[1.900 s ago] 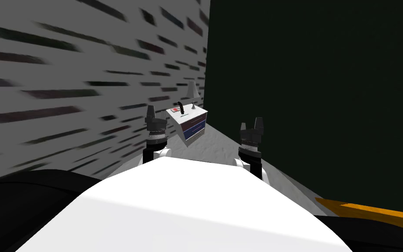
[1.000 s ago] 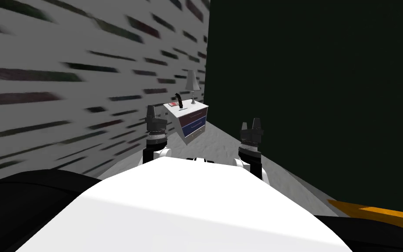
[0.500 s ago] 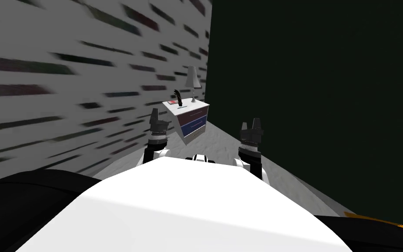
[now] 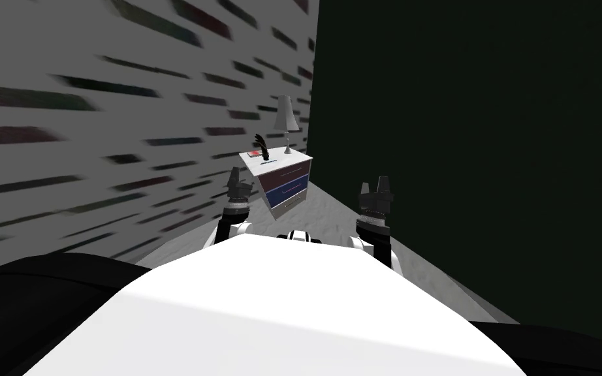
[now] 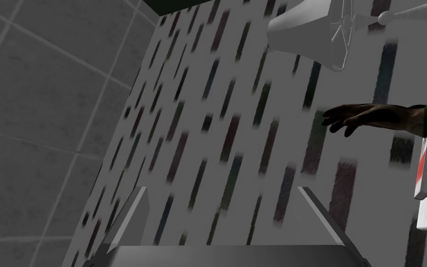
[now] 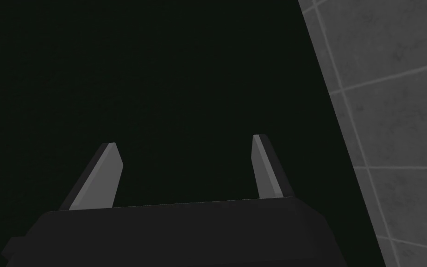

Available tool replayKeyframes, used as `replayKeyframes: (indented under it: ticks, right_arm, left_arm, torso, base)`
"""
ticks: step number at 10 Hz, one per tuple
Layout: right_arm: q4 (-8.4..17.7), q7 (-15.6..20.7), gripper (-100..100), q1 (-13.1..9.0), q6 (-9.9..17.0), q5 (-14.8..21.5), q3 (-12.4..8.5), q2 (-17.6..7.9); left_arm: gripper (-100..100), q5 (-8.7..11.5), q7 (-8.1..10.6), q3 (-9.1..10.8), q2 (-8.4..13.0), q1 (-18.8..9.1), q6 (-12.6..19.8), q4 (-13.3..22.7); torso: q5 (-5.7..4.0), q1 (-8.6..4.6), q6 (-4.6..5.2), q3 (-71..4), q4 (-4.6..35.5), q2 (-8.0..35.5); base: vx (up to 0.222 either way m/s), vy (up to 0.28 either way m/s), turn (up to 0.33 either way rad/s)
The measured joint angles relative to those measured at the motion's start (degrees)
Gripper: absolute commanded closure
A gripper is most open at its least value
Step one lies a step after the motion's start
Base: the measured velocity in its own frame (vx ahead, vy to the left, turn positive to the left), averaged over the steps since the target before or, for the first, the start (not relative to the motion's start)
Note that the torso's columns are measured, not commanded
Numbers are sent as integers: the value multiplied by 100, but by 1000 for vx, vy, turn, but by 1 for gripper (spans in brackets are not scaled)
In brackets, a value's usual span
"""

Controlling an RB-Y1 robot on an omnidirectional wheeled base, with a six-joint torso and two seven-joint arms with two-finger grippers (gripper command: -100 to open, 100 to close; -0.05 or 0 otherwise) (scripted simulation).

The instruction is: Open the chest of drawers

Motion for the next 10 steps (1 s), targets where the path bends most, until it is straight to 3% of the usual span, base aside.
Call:
replayKeyframes:
  ticks: [6,10]
  right_arm:
    - [0,0,0,0,0,0,0,0]
    - [0,0,0,-1,0,0,0,0]
  left_arm:
    - [-100,281,170,306,239,-176,23,758]
    - [-100,427,270,432,290,-203,-188,1391]
  torso:
    - [-2,-2,0,-4,-2,-6]
    - [-2,-4,0,1,1,2]
  base:
    - [149,-97,78]
    - [147,-96,76]
